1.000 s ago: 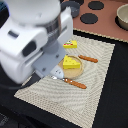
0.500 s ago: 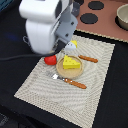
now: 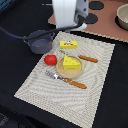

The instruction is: Interact with the objects in diverse but meaningful ways.

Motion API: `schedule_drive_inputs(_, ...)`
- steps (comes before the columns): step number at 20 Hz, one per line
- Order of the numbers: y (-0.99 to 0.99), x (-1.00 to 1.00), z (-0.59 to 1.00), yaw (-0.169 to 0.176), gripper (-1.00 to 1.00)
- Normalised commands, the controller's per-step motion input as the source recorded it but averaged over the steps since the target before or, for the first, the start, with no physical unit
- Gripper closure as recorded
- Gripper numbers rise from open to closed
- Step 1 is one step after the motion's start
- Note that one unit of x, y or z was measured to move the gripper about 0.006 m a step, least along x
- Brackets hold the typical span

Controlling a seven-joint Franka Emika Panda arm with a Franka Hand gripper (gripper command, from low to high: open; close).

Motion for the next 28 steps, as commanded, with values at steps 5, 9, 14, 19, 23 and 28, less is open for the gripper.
schedule_drive_inputs(5, 0.72, -0.34, 0.1, 0.106, 1.0)
schedule_drive_inputs(9, 0.72, -0.36, 0.04, 0.101, 1.0)
schedule_drive_inputs(14, 0.75, -0.47, 0.0, 0.066, 1.0)
schedule_drive_inputs(19, 0.77, -0.63, -0.06, -0.018, 1.0)
schedule_drive_inputs(23, 0.68, -0.62, -0.11, -0.063, 1.0)
schedule_drive_inputs(28, 0.53, -0.58, -0.22, -0.015, 1.0)
